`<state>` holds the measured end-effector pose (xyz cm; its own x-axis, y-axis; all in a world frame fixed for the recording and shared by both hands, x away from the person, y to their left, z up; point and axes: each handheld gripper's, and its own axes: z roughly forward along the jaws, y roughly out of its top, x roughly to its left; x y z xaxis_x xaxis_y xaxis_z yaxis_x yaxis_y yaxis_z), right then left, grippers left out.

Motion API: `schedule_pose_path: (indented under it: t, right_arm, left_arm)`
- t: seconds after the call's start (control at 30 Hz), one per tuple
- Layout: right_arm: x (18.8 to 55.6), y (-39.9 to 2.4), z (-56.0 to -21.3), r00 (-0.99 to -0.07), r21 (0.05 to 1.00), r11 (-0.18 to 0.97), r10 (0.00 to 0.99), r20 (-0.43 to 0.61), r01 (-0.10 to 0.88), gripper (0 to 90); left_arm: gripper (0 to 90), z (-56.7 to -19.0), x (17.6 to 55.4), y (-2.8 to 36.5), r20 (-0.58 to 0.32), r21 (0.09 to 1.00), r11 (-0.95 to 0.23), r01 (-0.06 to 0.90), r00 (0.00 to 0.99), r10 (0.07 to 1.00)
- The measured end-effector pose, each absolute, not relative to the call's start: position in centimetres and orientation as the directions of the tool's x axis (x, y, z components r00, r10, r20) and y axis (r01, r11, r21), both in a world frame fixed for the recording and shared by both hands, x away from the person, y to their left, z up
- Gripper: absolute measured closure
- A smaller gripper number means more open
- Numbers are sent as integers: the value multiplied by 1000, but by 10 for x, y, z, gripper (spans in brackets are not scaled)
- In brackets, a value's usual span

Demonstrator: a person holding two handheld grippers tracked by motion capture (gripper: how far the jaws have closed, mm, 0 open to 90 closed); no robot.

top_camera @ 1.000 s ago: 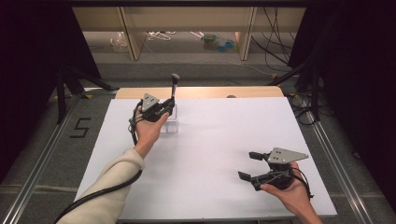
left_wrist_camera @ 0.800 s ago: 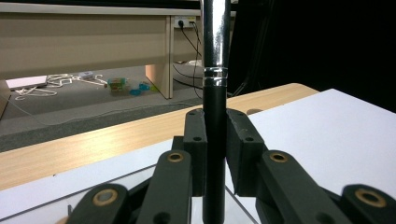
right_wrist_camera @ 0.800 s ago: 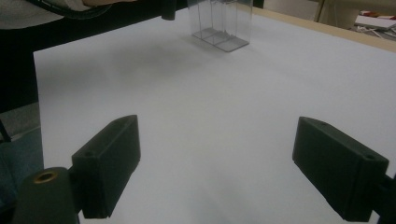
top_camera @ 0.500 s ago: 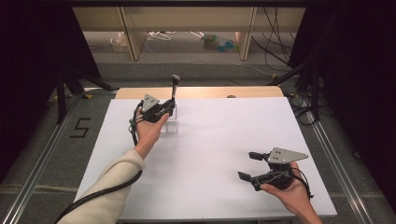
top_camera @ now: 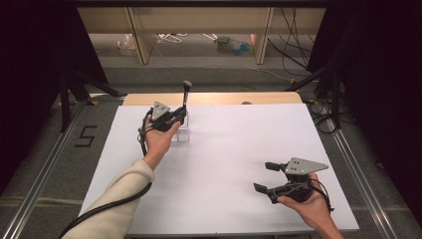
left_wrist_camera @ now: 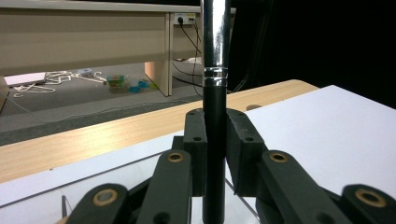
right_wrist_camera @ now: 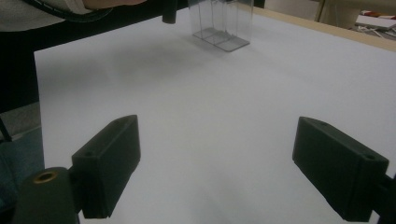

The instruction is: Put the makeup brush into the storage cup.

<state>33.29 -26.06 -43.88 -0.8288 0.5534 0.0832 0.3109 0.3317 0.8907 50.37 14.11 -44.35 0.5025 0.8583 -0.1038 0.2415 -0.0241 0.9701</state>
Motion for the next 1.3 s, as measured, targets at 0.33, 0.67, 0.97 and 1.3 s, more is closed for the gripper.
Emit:
schedule_pose_path:
  t: [0.33,0.67,0.97,1.3]
  right_arm:
    - [333,-261,-439,-829,891,331,553,82,310,160]
    - [333,-261,-439,-829,892,331,553,82,309,160]
    - [333,-261,-439,-829,891,333,553,81,309,160]
    - [333,-260,-439,-829,890,333,553,83,311,160]
  left_arm:
    - [788,-446,504,142,-106,969,-23,246,499,860]
    - [788,-447,504,141,-108,968,-22,249,499,860]
    - [788,-448,504,140,-110,968,-21,250,500,859]
    - [788,-449,503,141,-104,967,-29,252,498,861]
